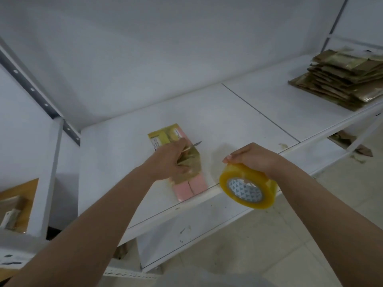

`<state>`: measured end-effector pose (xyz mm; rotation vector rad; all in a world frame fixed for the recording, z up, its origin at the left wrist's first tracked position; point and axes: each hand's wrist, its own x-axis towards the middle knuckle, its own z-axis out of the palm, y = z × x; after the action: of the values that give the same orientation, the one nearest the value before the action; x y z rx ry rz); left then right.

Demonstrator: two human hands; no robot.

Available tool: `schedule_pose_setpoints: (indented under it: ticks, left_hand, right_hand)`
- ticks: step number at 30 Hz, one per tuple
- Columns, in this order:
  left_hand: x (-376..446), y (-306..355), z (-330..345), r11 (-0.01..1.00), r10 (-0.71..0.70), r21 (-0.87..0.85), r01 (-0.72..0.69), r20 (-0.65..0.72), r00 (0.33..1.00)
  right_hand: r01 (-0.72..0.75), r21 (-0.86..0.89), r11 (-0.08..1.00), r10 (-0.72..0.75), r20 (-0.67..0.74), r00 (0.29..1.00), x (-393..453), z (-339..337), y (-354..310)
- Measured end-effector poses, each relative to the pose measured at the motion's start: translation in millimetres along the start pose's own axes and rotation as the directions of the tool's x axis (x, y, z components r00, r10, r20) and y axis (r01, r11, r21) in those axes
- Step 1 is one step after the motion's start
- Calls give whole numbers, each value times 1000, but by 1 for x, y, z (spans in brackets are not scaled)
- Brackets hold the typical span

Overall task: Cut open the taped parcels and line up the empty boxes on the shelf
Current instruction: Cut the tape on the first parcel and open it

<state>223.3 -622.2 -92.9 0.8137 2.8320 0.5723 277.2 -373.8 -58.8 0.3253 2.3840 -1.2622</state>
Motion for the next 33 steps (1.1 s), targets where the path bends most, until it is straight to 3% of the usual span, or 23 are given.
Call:
schedule_pose_setpoints:
  ticks: [3, 7, 11, 14, 17, 19, 23, 31, 33]
  left_hand:
    - [-14, -7, -23, 994, 78, 67, -83, 74, 994]
    - [-26, -20, -26, 991, 53, 116, -70, 141, 989]
    - [-34, -23, -22, 1000, 1, 7, -1, 28, 1000]
    - [-39, -20, -23, 977, -104, -198, 81, -111, 988]
    - [-37, -13, -26, 904, -280, -402, 144, -305, 910]
    - [-34, 0, -30, 834, -394, -519, 186, -325, 860]
    - [-27, 29, -30, 863, -253, -483, 147, -162, 954]
    - [-18, 45, -30, 861, -302, -493, 124, -300, 905]
    - [-21, 46, -35, 868, -316, -477, 138, -316, 894]
  right_hand:
    - [24, 7, 1000, -24, -32, 999, 3, 1, -11]
    - [53, 8, 999, -53, -23, 998, 7, 13, -23]
    - [69, -3, 998, -69, 2, 998, 9, 27, -29]
    - [94, -29, 995, -94, 21, 995, 6, 29, -39]
    - [136, -32, 990, -135, 24, 990, 2, 26, -48]
    - [156, -40, 987, -155, 32, 987, 0, 24, -51]
    - [194, -43, 980, -193, 28, 981, -6, 24, -55]
    - [153, -142, 978, -148, 42, 988, -14, 22, -47]
    - [137, -74, 988, -132, 71, 989, -17, 19, -44]
